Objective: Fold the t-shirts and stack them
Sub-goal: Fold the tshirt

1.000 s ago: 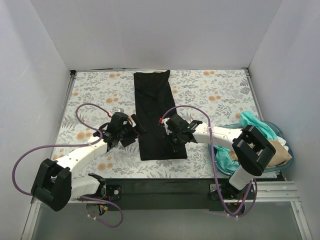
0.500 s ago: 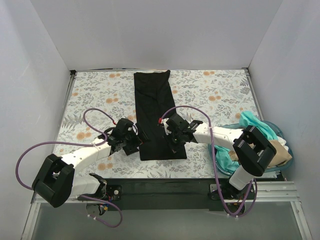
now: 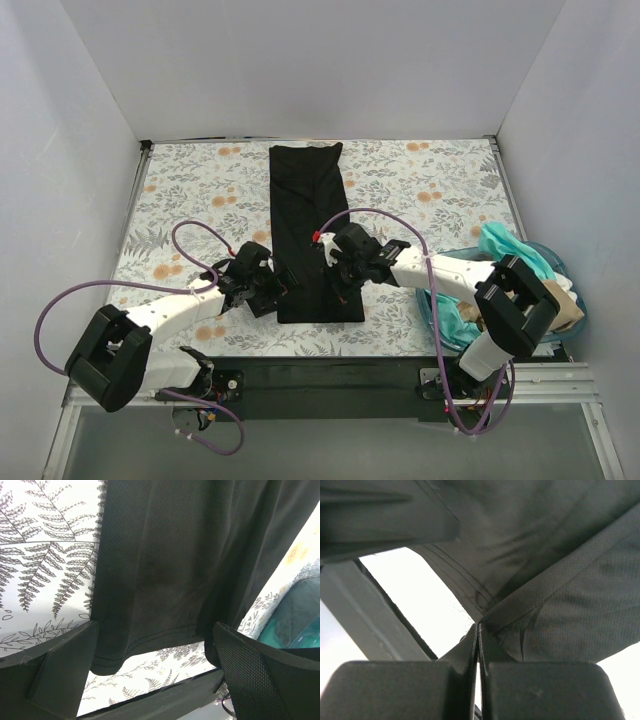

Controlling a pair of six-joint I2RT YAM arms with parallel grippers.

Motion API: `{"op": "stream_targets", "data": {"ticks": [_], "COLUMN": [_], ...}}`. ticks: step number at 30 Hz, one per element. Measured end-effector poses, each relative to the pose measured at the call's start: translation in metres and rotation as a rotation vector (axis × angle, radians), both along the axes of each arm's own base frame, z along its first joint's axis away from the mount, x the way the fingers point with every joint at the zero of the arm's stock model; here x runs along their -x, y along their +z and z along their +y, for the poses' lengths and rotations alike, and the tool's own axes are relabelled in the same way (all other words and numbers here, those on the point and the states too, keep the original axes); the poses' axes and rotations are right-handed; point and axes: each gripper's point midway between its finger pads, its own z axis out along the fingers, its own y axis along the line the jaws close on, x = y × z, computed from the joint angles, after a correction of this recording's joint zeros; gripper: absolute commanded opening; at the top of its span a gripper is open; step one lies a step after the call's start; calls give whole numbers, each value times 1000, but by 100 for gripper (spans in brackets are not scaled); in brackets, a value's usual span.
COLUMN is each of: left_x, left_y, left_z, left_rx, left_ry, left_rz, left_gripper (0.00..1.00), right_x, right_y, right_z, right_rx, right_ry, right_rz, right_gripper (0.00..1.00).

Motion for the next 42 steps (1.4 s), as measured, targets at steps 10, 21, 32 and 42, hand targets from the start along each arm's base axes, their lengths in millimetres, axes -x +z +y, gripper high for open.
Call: {"op": "stream_targets", "data": {"ticks": [10,21,32,42], "left_x": [3,3,21,47], "left_y": [-2,-2,6,-10], "left_z": [-2,-4,15,29], "left_rx": [4,6,-36,-57], "left_ry": [-8,-9,13,24], "left_rz": [13,23,34,93], "left_gripper": [98,98,98,66], "right_x": [12,23,4,16], "right_y": [-25,-23,47,-15], "right_z": [13,20,7,-57], "right_rx": [-7,-29,-155,9], "right_ry": [57,79,-25,-217], "right_rz": [76,90,-124,-18], "right_gripper": [1,59,86,69]}}
